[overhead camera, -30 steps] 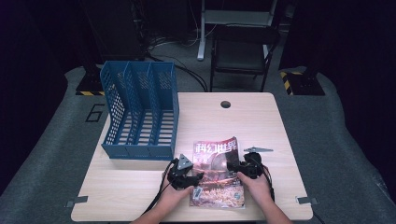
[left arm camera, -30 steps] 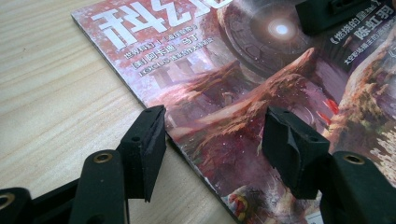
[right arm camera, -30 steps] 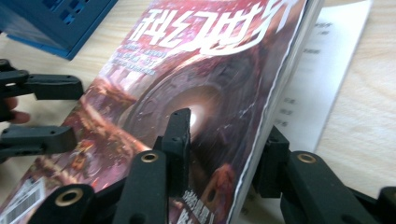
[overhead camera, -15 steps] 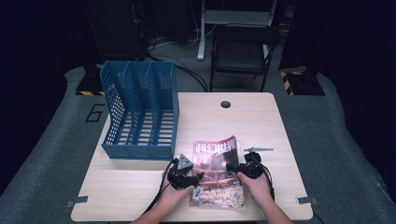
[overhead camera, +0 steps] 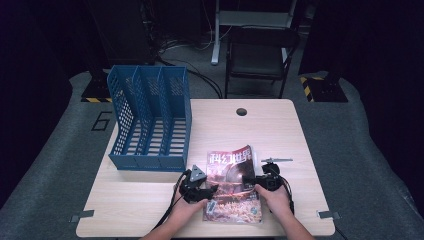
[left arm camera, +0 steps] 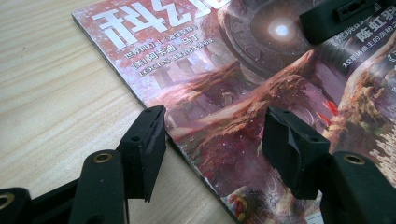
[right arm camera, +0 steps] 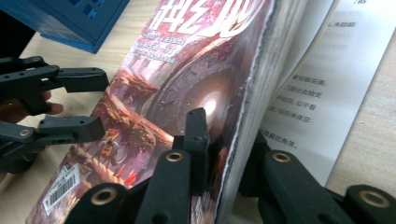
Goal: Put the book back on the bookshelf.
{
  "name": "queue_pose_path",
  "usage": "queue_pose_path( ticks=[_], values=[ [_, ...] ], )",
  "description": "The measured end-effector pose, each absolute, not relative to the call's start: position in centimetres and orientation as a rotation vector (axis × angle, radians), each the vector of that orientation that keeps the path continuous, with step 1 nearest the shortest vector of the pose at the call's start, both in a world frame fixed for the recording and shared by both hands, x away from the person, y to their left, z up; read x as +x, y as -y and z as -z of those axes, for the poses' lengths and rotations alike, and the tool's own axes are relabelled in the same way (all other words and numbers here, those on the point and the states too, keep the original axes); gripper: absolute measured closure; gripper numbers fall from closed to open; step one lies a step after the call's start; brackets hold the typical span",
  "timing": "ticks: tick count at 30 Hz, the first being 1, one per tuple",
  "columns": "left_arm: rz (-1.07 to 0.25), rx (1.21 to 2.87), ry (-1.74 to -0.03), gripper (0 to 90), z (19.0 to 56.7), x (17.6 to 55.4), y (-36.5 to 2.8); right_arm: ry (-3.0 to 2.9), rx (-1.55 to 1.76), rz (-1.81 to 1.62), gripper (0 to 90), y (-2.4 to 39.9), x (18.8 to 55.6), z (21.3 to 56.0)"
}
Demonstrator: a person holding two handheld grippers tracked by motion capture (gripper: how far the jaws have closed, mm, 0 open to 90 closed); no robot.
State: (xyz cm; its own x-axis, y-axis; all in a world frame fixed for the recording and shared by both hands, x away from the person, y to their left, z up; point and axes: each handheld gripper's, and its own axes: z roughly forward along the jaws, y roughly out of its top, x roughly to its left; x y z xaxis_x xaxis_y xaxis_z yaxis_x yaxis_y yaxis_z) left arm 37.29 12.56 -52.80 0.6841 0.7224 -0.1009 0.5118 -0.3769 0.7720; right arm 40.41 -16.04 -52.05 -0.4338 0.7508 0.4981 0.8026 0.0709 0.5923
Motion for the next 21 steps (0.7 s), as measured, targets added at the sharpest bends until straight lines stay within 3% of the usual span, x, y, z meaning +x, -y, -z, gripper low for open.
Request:
queue_pose_path(
  ticks=[6, 21],
  values=[
    [-0.324, 2.058, -0.948, 39.6, 52.8, 37.3, -12.5, 2.263, -1.608, 1.362, 85.6, 16.0, 40.2, 51.7],
    [-0.307, 2.054, -0.940, 33.7, 52.9, 37.5, -12.5, 2.266, -1.547, 1.497, 86.6, 15.9, 39.4, 51.0]
  ],
)
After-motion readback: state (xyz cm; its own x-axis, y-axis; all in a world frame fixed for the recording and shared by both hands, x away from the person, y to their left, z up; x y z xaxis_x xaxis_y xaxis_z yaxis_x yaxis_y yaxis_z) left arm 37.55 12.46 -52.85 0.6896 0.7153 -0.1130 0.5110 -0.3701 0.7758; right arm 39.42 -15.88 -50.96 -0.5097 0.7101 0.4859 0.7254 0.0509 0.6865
